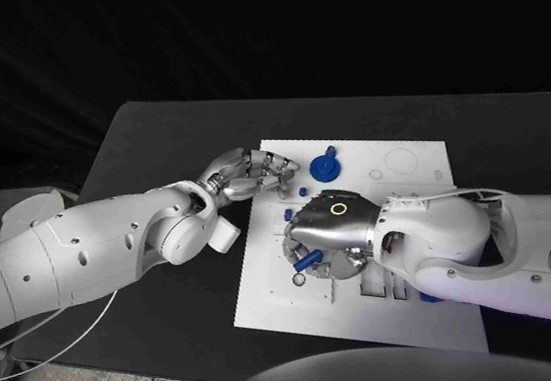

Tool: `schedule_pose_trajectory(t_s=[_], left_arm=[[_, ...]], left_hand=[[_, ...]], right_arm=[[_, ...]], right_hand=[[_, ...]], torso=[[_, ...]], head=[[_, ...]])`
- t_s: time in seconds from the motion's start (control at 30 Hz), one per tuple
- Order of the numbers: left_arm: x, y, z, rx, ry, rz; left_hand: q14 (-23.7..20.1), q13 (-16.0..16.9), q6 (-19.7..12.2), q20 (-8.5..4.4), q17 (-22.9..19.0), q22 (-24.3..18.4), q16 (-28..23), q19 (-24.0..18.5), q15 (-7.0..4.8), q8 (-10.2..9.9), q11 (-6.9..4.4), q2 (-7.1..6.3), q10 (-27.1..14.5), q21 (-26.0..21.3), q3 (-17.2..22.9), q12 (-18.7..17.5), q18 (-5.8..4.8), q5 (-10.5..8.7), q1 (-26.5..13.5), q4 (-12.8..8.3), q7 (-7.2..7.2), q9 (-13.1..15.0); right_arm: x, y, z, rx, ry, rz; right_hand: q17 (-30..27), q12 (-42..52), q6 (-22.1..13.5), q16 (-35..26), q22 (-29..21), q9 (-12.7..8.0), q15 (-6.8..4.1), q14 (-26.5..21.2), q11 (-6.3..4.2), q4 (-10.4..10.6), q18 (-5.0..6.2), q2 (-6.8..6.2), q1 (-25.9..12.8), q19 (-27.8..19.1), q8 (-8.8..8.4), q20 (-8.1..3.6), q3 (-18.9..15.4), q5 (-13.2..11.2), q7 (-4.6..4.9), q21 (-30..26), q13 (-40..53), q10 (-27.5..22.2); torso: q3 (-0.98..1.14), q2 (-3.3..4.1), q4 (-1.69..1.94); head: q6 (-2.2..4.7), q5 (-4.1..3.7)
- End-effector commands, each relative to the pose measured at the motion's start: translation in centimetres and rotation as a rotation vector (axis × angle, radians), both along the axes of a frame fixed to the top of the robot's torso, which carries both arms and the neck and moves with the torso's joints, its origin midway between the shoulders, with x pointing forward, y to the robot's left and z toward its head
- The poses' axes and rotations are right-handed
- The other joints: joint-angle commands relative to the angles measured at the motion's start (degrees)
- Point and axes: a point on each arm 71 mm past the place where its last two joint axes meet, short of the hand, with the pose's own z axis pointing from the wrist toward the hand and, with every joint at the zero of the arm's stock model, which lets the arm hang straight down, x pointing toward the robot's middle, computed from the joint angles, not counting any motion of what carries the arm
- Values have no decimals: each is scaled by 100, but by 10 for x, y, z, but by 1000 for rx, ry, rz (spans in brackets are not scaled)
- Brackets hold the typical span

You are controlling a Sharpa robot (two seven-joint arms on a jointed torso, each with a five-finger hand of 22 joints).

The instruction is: Assemble the parts on the task board

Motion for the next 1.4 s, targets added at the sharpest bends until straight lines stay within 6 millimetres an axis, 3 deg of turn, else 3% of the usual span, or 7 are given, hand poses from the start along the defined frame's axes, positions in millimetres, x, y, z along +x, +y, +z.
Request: schedule_pose_trajectory(t_s=[0.03,0.4,0.6,0.93,1.17,1.4], left_arm=[[-1,-3,-1,-14,14,-22],[-1,-5,-2,-14,22,-29],[-2,-6,-4,-14,28,-34],[-3,-8,-7,-16,39,-41],[-3,-9,-8,-18,42,-44],[-3,-9,-8,-19,43,-45]], left_hand=[[-3,-11,-18,22,-7,116,37,1,51,29,41,69,5,-36,-4,32,63,34,2,34,7,-10],[-8,-23,-33,24,-11,117,44,7,54,29,46,106,4,-37,3,37,63,54,-28,39,9,-17],[-12,-31,-44,26,-13,117,48,10,56,27,48,125,2,-39,4,39,63,68,-49,41,12,-21],[-15,-36,-51,27,-15,117,50,11,57,27,52,137,0,-40,6,40,63,77,-61,41,12,-24],[-18,-43,-60,28,-17,117,53,13,59,25,57,151,-3,-41,9,41,63,89,-74,40,12,-28],[-20,-49,-71,30,-19,118,56,15,60,22,62,163,-5,-42,12,43,63,98,-85,40,15,-32]], right_arm=[[0,0,-5,-71,9,-9],[-1,6,-6,-95,9,-7],[-2,11,-7,-123,6,-10],[-7,22,-9,-187,12,-6],[-9,27,-10,-214,13,-2],[-9,28,-12,-260,12,-12]], right_hand=[[144,472,90,114,320,-24,-16,81,-330,6,-27,41,-89,-3,-60,14,71,71,-6,92,2023,429],[589,1254,110,447,345,-149,-15,259,-338,-34,-42,38,-158,20,-250,5,143,398,10,285,3068,756],[586,1216,63,450,338,-234,-5,227,-323,-32,-39,26,-217,-15,-358,9,196,543,26,286,3092,660],[684,1193,166,527,363,-301,-12,299,-338,-36,-56,77,-255,57,-389,10,230,417,7,460,3139,618],[733,1130,293,560,378,-356,-47,353,-375,-75,-59,87,-272,104,-399,-18,300,688,-24,566,3148,656],[642,942,309,490,348,-423,-49,301,-381,-44,-46,83,-394,36,-459,-22,322,805,-42,476,3019,546]], torso=[[2,4,-3],[-2,8,3],[-4,5,6],[-5,1,5],[-3,1,3],[-1,4,4]], head=[[0,10],[0,12],[0,27],[0,51],[0,92],[0,114]])
